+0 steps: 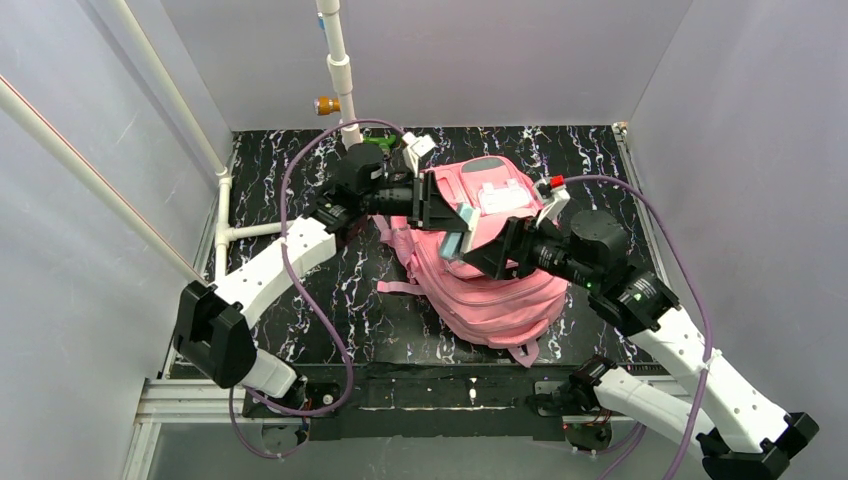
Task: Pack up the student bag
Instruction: Pick up the stationery from the center of the board.
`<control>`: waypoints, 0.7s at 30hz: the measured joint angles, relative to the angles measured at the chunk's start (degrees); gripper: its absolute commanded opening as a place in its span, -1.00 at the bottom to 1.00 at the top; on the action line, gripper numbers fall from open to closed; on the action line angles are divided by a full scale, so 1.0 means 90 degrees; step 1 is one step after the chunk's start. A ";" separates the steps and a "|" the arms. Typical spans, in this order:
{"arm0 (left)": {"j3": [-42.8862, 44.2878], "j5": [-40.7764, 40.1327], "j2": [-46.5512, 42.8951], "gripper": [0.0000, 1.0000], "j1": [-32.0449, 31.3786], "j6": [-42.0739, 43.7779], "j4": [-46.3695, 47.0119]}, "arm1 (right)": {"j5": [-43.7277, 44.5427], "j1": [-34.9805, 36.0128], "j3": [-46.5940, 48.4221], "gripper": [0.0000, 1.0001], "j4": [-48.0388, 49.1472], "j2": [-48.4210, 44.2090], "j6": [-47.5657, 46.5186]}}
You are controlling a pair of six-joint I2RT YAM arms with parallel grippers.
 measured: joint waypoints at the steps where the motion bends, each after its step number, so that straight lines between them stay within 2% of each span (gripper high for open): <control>1: 0.0039 0.0192 0.0053 -1.00 -0.0119 -0.0017 0.0189 | -0.0245 0.0000 -0.0061 0.97 0.0277 -0.0092 0.0109; 8: 0.0051 0.1248 0.0335 -1.00 -0.0367 -0.0784 0.1914 | -0.1083 -0.0002 -0.0512 0.82 0.1358 -0.0614 0.0631; 11: 0.0051 0.1481 0.0372 -1.00 -0.0374 -0.0981 0.2251 | -0.1209 -0.0002 -0.0772 0.68 0.1673 -0.0743 0.0821; 17: 0.0056 0.1926 0.0413 -1.00 -0.0512 -0.1302 0.2832 | -0.1224 -0.0002 -0.1047 0.56 0.1865 -0.1018 0.1042; 21: 0.0114 0.2142 0.0454 -1.00 -0.0726 -0.1469 0.3084 | -0.1205 -0.0002 -0.1156 0.32 0.2222 -0.1183 0.1231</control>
